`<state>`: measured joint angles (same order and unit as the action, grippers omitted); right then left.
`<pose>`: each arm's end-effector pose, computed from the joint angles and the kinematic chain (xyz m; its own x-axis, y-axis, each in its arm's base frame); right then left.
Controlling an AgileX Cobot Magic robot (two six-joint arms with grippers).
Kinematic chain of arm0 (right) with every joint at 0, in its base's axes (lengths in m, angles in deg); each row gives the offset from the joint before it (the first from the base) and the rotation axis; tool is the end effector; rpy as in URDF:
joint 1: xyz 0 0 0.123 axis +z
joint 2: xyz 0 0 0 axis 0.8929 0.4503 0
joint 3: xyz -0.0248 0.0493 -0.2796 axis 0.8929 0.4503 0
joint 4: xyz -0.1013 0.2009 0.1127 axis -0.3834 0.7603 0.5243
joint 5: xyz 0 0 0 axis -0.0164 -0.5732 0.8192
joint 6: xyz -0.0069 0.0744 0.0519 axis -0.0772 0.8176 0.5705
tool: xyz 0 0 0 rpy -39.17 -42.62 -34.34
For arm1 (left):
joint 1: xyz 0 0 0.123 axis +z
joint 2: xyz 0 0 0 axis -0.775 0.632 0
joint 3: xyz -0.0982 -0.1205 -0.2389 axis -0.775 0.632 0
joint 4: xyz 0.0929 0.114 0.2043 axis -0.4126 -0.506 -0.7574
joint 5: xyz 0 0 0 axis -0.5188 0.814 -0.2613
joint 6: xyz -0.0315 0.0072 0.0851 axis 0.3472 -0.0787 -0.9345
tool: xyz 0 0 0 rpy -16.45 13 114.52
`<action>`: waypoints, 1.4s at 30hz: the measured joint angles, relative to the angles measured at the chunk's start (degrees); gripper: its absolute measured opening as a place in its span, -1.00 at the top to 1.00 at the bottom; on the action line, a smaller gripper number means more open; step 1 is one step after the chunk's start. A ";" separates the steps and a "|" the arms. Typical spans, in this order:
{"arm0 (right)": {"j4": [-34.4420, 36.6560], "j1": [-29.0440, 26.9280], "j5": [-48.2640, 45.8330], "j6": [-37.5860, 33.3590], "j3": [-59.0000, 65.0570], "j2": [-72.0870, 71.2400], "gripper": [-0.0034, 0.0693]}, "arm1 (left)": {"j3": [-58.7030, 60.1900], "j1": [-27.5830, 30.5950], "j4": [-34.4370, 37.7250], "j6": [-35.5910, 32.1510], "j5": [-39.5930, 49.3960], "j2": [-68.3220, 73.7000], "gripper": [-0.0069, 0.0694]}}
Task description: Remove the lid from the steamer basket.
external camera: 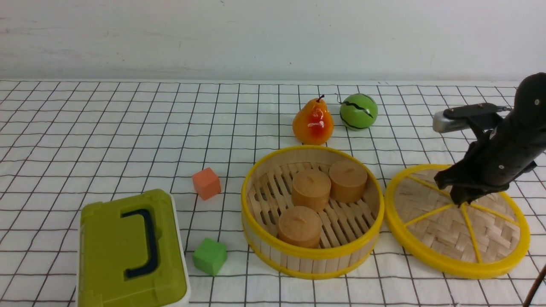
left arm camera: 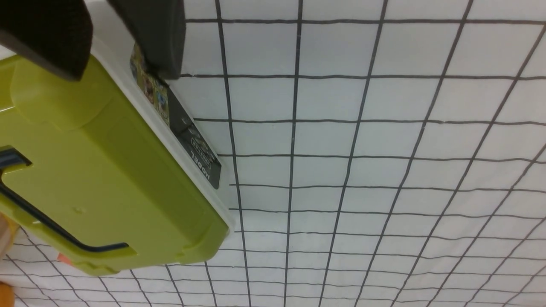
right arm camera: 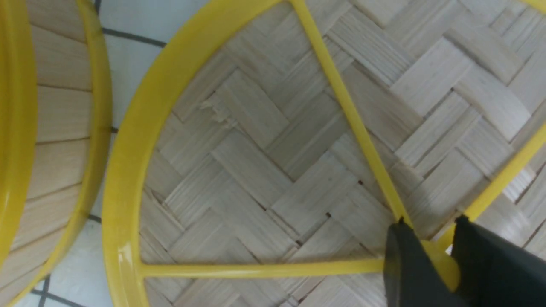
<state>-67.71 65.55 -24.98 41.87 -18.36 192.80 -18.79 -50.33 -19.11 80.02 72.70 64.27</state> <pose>0.3824 0.0225 0.2083 -0.9235 -0.1227 -0.3635 -0.1474 0.9882 0.0409 0.0535 -0.0020 0.1724 -0.2773 -0.0419 -0.9599 0.0062 0.9989 -0.0454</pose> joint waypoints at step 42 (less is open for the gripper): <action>10.13 0.00 -1.64 -4.10 27.26 -77.42 0.97 | 0.00 0.00 0.00 0.00 0.00 0.00 0.19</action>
<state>-57.58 65.55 -26.62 37.76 8.91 115.38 -18.79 -50.33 -19.11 80.02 72.70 64.27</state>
